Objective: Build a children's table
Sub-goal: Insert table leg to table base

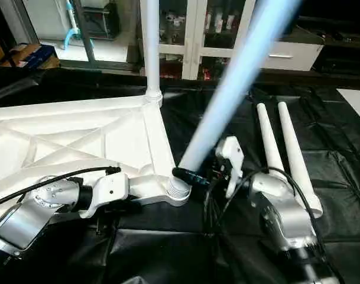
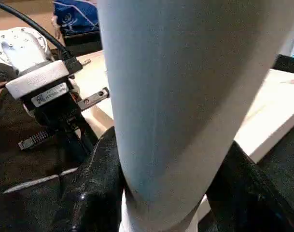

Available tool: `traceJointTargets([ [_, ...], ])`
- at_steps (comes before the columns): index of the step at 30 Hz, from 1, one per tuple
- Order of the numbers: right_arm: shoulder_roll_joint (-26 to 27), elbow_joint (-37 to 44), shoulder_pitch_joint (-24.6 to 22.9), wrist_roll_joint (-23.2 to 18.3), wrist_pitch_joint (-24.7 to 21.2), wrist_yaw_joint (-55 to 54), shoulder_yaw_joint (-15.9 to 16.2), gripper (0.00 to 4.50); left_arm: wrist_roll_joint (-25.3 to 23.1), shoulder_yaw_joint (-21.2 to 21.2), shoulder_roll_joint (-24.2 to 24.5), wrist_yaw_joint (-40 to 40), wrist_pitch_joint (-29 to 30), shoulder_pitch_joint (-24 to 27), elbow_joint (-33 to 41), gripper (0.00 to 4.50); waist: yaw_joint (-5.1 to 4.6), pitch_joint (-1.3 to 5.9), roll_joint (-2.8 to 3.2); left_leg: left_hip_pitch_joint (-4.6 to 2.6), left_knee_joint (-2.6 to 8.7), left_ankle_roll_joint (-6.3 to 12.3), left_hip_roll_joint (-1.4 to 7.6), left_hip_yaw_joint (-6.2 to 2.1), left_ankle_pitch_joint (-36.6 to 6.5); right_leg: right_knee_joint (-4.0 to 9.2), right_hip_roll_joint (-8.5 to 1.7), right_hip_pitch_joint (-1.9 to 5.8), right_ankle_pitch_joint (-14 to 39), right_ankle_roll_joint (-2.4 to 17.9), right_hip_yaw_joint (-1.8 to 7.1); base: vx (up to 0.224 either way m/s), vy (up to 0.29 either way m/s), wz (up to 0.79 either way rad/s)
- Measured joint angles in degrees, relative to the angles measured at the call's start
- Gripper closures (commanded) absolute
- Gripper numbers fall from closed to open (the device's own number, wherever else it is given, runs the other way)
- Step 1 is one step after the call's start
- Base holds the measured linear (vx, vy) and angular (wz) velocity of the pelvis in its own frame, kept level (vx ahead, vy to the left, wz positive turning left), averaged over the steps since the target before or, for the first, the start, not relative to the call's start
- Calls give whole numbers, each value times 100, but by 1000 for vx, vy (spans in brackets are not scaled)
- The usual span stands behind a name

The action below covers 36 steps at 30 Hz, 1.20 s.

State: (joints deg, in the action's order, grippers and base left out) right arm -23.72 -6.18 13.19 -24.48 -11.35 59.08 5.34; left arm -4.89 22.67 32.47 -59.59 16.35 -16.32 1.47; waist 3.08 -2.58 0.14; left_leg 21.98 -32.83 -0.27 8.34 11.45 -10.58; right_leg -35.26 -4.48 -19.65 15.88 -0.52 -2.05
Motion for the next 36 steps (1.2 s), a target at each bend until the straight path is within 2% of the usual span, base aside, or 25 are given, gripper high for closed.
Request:
traceJointTargets([
  [4, -28, 251, -216, 3, -50, -119, 4, 268, 4, 1, 3, -5, 3, 19, 20, 450, 12, 7, 1, -1, 8, 0, 0, 0, 0, 9, 0, 0, 0, 0, -1, 0, 0, 0],
  [9, -71, 316, -215, 31, -50, -144, 59, 268, 13, 3, 13, -14, 8, 31, 26, 450, 15, 21, 18, 0, 16, 0, 0, 2, 0, 17, 0, 0, 0, -1, -4, 0, 0, 0],
  [22, -300, 112, 451, 488, -116, 150, 626, 268, 14, 0, 70, -23, 39, 75, 4, 450, -85, 80, -41, -9, 16, 0, 1, 2, 0, 9, 0, 3, -1, 0, -4, 0, 0, 0],
  [36, 115, -670, 1161, 627, -203, 241, 799, 268, 15, -90, 132, -33, 94, 98, -22, 450, -140, 67, -74, -33, 16, -3, 5, 0, 1, 6, 0, -8, -25, 41, -3, 0, 0, 0],
])
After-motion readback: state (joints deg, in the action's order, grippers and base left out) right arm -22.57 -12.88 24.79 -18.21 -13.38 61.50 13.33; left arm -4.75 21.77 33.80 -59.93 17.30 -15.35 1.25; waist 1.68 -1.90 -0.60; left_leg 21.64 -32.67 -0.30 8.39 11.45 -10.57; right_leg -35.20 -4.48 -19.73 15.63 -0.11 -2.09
